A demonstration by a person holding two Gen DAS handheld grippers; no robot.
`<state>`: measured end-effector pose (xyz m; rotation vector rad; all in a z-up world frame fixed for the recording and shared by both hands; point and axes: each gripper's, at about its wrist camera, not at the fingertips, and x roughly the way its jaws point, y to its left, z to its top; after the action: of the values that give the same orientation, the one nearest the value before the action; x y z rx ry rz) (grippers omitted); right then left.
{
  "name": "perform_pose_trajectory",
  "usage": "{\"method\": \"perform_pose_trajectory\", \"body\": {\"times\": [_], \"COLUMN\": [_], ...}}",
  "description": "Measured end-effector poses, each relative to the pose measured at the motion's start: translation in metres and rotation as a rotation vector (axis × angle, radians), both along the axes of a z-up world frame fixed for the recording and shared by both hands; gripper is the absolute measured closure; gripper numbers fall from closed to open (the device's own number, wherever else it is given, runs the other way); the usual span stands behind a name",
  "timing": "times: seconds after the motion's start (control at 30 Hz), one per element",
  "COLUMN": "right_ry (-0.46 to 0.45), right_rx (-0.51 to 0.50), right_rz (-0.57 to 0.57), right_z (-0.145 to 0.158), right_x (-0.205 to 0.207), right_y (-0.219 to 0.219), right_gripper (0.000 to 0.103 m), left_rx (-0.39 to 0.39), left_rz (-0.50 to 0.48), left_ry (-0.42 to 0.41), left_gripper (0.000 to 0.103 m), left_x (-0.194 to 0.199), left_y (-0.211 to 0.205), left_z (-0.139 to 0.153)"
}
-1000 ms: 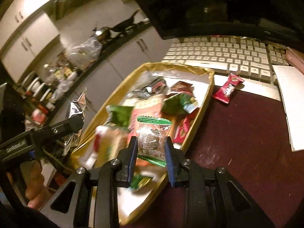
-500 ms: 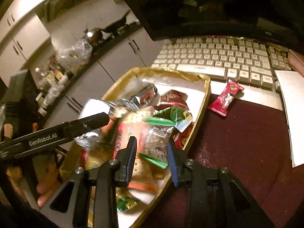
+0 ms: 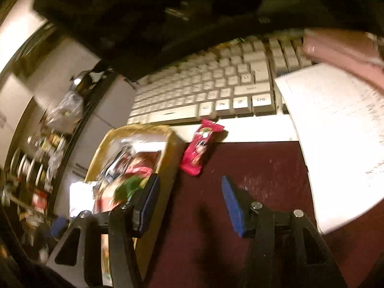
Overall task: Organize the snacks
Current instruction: 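Grasp the red doll-print candy bar with the right gripper, then carry the red candy bar into the tray and open the right gripper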
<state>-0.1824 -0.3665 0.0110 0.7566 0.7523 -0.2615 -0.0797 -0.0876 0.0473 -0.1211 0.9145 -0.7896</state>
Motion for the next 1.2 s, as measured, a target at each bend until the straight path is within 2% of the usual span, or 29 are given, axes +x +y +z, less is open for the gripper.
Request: {"method": "perform_pose_trajectory", "body": {"times": [0.1, 0.2, 0.33, 0.4, 0.43, 0.53, 0.67, 0.77, 0.83, 1.0, 1.07, 1.13, 1.2], "right_ry": [0.059, 0.094, 0.126, 0.13, 0.133, 0.141, 0.08, 0.022, 0.019, -0.047, -0.053, -0.057, -0.05], "right_rx": [-0.021, -0.045, -0.163, -0.199, -0.203, -0.213, -0.177, -0.144, -0.132, -0.091, -0.091, -0.084, -0.085], "right_rz": [-0.012, -0.028, -0.014, 0.022, 0.031, 0.045, 0.097, 0.15, 0.144, 0.188, 0.209, 0.241, 0.264], "right_z": [-0.007, -0.011, -0.009, -0.008, -0.007, -0.001, 0.007, 0.01, 0.007, 0.002, 0.003, 0.003, 0.001], "right_x": [0.022, 0.036, 0.041, 0.041, 0.037, 0.013, -0.047, -0.096, -0.125, -0.171, -0.173, -0.176, -0.176], "right_y": [-0.003, -0.004, 0.009, 0.016, 0.02, 0.031, 0.039, 0.056, 0.064, 0.085, 0.093, 0.099, 0.106], "right_gripper": [0.064, 0.066, 0.069, 0.082, 0.083, 0.084, 0.084, 0.084, 0.084, 0.084, 0.084, 0.084, 0.084], "left_rx": [0.0, 0.007, -0.003, 0.004, 0.007, -0.001, -0.003, 0.0, 0.001, 0.029, 0.047, 0.047, 0.043], "left_rz": [0.004, 0.015, 0.015, 0.005, 0.0, -0.027, -0.069, -0.136, -0.203, -0.378, -0.395, -0.39, -0.399], "left_ry": [-0.003, -0.002, 0.002, 0.003, 0.006, 0.014, 0.017, 0.057, 0.098, 0.197, 0.248, 0.3, 0.321], "left_gripper": [0.017, 0.017, 0.017, 0.017, 0.017, 0.017, 0.017, 0.017, 0.02, 0.036, 0.052, 0.057, 0.057], "left_x": [-0.003, -0.006, -0.009, -0.012, -0.014, -0.02, -0.031, -0.045, -0.058, -0.097, -0.102, -0.103, -0.107], "left_y": [0.005, 0.009, 0.01, 0.006, 0.003, -0.003, -0.014, -0.032, -0.047, -0.092, -0.099, -0.101, -0.099], "left_z": [0.001, 0.002, 0.002, 0.001, 0.001, 0.002, 0.002, -0.006, -0.014, -0.044, -0.056, -0.065, -0.069]}}
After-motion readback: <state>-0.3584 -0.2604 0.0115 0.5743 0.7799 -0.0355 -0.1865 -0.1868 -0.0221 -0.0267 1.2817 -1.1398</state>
